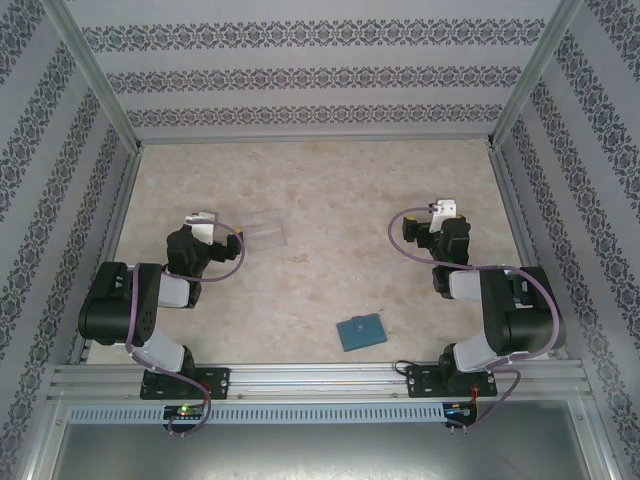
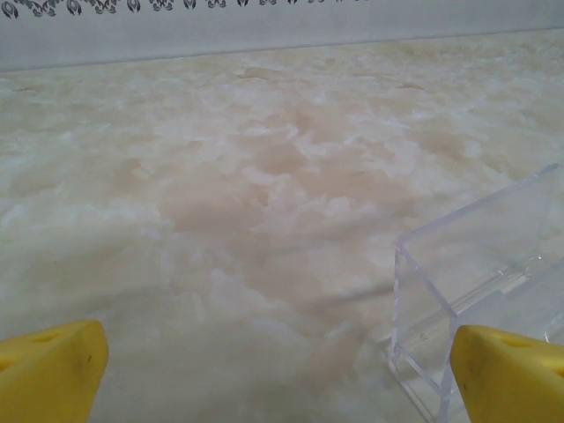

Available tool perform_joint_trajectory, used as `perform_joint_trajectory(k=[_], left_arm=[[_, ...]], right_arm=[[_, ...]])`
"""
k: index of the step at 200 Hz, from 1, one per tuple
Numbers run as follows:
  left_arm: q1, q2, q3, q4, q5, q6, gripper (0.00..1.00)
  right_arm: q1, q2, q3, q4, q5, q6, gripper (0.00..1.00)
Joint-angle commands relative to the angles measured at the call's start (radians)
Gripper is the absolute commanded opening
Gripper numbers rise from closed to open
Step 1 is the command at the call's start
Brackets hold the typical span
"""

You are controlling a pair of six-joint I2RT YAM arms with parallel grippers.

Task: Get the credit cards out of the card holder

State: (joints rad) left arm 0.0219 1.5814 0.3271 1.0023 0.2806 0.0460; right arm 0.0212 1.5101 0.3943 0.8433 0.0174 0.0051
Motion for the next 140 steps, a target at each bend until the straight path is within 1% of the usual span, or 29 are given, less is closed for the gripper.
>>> perform_joint_trajectory(k=[1, 38, 88, 140], left_arm=[[0.014, 0.003, -0.004, 0.051, -0.004, 0.006, 1.00], [0.015, 0.002, 0.016, 0.007, -0.010, 0.003, 1.00], [0.013, 0.002, 0.007, 0.030, -0.035, -0.002, 1.00], [0.013, 0.002, 0.019, 0.004, -0.022, 0.000, 1.00]], right_arm=[[-0.007, -0.002, -0.005, 0.036, -0.017, 0.011, 0.98], [-0.008, -0.002, -0.005, 0.036, -0.016, 0.012, 0.98], [-0.007, -0.003, -0.005, 0.035, -0.016, 0.012, 0.98], [-0.007, -0.003, -0.003, 0.033, -0.016, 0.012, 0.98]])
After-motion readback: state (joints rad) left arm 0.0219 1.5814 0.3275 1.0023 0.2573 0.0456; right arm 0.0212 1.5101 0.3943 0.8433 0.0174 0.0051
